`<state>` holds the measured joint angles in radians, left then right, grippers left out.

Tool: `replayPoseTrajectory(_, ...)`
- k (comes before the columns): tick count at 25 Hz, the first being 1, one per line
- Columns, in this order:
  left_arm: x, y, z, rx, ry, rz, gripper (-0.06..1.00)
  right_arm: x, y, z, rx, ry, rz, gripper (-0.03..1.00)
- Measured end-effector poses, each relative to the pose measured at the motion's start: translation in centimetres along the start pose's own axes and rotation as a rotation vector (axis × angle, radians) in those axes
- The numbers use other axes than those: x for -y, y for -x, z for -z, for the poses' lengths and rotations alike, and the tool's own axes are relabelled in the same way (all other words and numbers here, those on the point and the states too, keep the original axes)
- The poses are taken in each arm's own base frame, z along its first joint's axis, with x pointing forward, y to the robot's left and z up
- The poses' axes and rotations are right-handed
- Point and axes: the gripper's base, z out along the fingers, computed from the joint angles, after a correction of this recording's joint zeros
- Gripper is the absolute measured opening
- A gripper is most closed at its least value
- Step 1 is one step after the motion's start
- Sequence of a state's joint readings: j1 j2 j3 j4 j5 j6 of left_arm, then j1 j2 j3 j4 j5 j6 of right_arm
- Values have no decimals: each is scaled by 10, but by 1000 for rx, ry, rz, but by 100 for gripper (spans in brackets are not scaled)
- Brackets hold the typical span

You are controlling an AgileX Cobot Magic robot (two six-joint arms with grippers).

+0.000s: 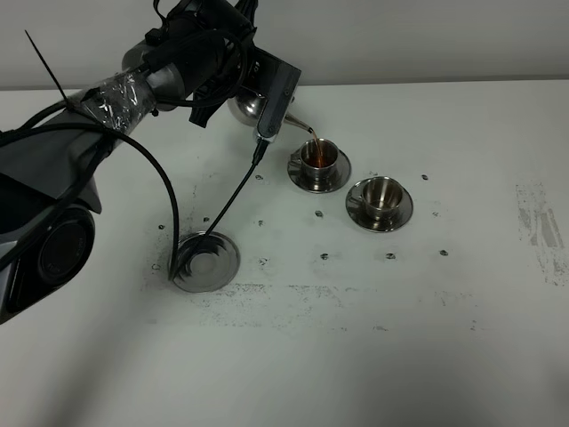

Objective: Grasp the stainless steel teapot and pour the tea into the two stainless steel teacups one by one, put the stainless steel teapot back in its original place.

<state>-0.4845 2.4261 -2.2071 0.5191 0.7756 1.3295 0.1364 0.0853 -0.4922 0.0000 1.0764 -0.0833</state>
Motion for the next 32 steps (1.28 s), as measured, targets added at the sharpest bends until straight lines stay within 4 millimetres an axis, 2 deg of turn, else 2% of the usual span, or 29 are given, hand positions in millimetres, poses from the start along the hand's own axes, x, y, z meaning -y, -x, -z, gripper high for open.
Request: replayPoseTrajectory(32,-3,0,0,-11,26,-66,17,0,0,0,0,0,0,59)
